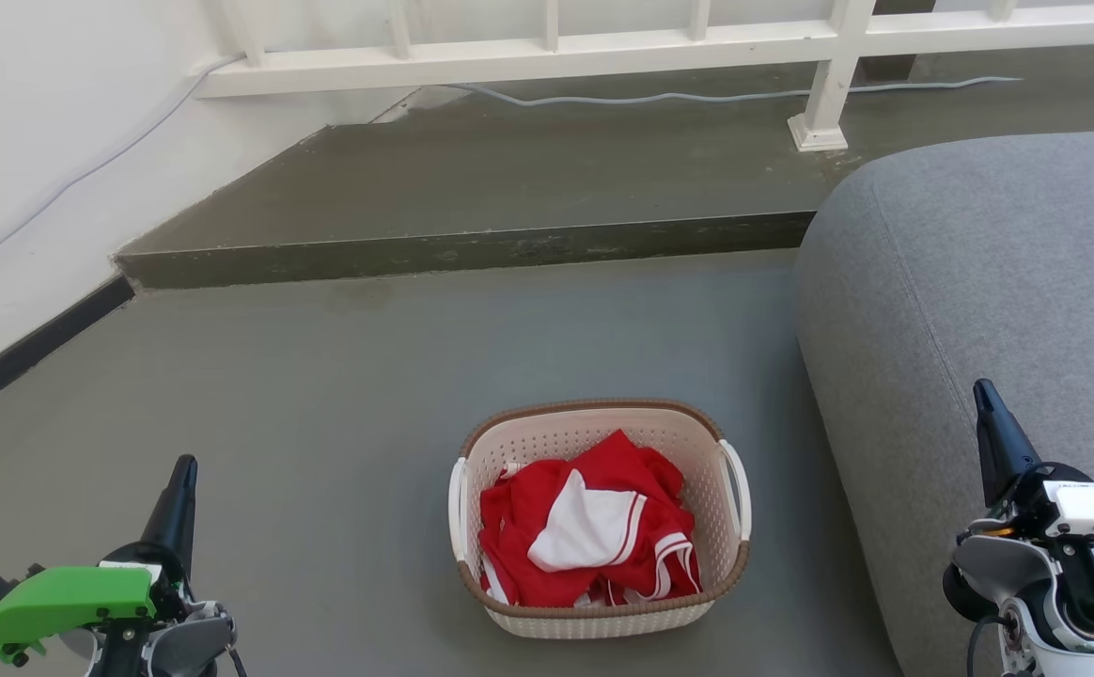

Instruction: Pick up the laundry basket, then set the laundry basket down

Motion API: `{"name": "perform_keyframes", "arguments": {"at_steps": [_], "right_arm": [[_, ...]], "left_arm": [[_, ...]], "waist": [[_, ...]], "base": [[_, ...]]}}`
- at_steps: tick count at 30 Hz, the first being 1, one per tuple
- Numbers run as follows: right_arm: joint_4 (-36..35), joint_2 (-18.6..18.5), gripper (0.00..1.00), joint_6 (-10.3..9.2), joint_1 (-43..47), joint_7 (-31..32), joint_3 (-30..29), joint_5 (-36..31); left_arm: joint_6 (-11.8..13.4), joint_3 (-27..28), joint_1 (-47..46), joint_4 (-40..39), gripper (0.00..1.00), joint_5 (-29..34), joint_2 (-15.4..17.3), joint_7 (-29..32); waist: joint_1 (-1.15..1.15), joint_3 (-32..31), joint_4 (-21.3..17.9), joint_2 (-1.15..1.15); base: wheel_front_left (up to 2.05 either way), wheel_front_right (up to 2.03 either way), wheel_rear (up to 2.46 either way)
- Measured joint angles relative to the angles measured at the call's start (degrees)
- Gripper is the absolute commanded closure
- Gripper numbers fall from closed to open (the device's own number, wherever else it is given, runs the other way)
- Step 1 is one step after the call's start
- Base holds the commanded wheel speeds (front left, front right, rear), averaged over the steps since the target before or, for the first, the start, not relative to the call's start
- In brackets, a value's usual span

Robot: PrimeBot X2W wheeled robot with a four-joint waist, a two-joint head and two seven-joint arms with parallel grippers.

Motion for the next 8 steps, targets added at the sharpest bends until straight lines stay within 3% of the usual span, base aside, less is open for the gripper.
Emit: {"name": "perform_keyframes", "arguments": {"at_steps": [8], "right_arm": [[-0.03,0.0,1.0,0.0,0.0,0.0,0.0,0.0]], "left_arm": [[0.0,0.0,0.0,-0.03,1.0,0.0,0.0,0.0]], "waist": [[0.0,0.0,0.0,0.0]], "base": [[0.0,0.0,0.0]]}}
